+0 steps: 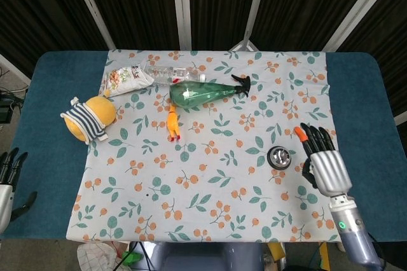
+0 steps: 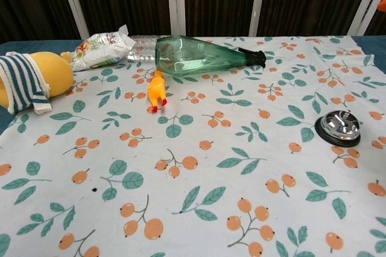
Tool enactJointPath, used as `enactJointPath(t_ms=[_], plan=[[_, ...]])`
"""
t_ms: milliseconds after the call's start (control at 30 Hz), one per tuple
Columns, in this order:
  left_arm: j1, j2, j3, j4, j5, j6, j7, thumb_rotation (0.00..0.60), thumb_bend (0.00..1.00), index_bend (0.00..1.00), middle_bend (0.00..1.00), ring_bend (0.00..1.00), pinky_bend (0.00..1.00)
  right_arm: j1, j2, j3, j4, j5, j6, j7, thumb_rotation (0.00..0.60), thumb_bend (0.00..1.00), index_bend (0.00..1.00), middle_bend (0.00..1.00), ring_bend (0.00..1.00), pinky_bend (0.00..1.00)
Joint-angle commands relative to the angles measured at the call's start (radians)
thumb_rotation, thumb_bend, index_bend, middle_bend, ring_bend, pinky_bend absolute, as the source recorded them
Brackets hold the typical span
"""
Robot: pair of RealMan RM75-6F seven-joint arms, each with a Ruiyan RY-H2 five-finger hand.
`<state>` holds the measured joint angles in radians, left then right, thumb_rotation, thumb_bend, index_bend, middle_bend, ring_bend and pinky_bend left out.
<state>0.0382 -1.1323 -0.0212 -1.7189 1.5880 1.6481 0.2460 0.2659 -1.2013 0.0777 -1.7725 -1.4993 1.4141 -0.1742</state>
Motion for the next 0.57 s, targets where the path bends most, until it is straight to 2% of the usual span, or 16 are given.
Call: enactJointPath(t_ms=[33, 233, 567], plan=[[0.002, 0.004, 0.002, 0.001, 0.003, 0.003, -0.008, 0.6, 0.4, 0.05, 0.0, 0.03, 0.16, -0.087, 0.018, -0.071, 0.028, -0.09, 0.104, 0.0, 0.6, 1.0, 0.02, 0.0, 0.0, 0.0], [0.005, 0.009, 0.003, 0.002, 0.006, 0.008, -0.02, 0.6, 0.4, 0.05, 0.0, 0.03, 0.17, -0.147, -0.003, -0.096, 0.096, -0.126, 0.177, -0.007, 0.6, 1.0, 0.02, 0.0, 0.0, 0.0], [0.003, 0.01, 0.0, 0.005, 0.001, 0.002, -0.023, 0.6, 0.4, 0.05, 0.0, 0.03, 0.16, -0.165, 0.005, -0.088, 0.112, -0.109, 0.164, -0.005, 0.6, 1.0, 0.02, 0.0, 0.0, 0.0]])
